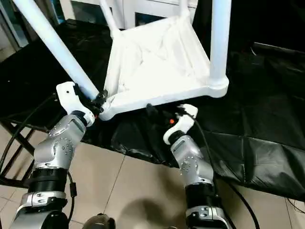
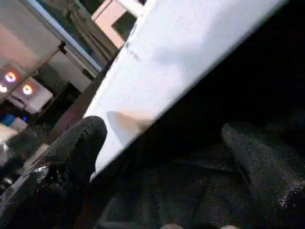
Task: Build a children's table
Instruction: Flip table
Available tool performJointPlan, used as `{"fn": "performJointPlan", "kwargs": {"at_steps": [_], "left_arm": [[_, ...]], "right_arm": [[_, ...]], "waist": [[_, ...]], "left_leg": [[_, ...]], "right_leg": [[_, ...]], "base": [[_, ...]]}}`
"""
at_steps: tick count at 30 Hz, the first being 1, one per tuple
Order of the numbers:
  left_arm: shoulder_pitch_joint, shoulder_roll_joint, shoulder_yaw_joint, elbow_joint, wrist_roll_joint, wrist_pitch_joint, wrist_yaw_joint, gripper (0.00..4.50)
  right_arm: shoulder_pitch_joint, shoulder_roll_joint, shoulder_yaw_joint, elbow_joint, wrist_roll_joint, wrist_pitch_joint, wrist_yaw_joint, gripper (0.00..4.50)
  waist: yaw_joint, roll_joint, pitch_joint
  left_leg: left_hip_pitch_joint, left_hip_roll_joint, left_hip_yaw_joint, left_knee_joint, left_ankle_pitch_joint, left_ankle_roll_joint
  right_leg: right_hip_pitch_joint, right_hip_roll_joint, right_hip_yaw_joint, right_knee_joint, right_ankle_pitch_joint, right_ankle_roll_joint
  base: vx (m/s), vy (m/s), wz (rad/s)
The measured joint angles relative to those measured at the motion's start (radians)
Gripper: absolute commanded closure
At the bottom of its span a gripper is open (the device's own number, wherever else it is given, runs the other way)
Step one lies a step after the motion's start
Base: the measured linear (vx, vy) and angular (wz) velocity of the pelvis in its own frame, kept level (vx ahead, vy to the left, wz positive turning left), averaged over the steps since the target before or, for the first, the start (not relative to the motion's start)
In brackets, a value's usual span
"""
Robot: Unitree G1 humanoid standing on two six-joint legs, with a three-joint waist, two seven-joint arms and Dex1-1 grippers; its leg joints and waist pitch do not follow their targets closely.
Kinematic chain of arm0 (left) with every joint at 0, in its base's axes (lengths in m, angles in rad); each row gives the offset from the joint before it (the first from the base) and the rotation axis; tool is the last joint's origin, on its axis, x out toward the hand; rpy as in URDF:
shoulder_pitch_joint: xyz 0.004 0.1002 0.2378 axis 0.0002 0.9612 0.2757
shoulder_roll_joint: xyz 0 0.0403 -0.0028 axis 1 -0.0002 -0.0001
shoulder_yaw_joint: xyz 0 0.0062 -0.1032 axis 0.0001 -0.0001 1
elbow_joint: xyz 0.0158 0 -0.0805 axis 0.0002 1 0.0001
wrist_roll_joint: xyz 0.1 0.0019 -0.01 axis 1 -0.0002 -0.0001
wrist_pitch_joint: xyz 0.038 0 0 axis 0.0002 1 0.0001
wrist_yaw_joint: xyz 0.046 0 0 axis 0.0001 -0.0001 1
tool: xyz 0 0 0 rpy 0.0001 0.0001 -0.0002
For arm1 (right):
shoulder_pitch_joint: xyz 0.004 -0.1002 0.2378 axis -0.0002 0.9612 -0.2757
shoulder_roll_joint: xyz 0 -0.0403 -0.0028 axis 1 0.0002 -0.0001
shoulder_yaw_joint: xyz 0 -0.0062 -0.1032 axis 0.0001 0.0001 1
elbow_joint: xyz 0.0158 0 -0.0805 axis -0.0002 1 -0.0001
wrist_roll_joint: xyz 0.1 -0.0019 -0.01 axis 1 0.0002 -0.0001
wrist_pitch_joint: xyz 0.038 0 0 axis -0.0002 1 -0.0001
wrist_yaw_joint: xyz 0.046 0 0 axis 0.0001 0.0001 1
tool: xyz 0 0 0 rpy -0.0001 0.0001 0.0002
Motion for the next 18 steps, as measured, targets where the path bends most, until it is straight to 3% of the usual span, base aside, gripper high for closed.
{"fn": "performJointPlan", "kwargs": {"at_steps": [3, 11, 14, 18], "left_arm": [[0.000, 0.001, -0.005, 0.000, 0.000, 0.011, -0.001, 2.28], [0.023, 0.008, -0.044, -0.023, 0.000, 0.055, -0.033, 2.28], [0.038, 0.010, -0.054, -0.056, 0.000, 0.082, -0.046, 2.28], [0.067, 0.014, -0.082, -0.103, 0.000, 0.105, -0.058, 2.28]], "right_arm": [[-0.027, 0.010, -0.030, 0.018, 0.037, 0.001, 0.009, 0.00], [-0.200, -0.001, -0.103, 0.251, 0.054, -0.026, 0.001, 0.00], [-0.259, -0.009, -0.145, 0.360, 0.077, -0.043, -0.017, 0.00], [-0.340, -0.010, -0.243, 0.486, 0.142, -0.072, -0.041, 0.00]], "waist": [[-0.001, 0.000, 0.000], [0.004, -0.001, 0.000], [0.006, -0.002, 0.001], [0.002, -0.011, 0.001]], "left_leg": [[0.001, 0.000, 0.000, 0.001, 0.001, -0.001], [0.000, 0.002, 0.000, 0.003, 0.003, -0.002], [0.000, 0.002, 0.001, 0.003, 0.004, -0.001], [0.000, 0.002, 0.005, 0.003, 0.004, 0.000]], "right_leg": [[0.000, 0.000, 0.000, 0.003, 0.000, 0.000], [-0.001, -0.001, -0.001, 0.008, 0.000, -0.001], [-0.001, -0.002, -0.003, 0.008, 0.000, -0.001], [-0.002, -0.003, -0.003, 0.010, 0.000, -0.001]], "base": [[0.000, 0.000, 0.00], [0.000, 0.000, 0.00], [0.000, 0.000, 0.00], [0.000, 0.000, 0.00]]}}
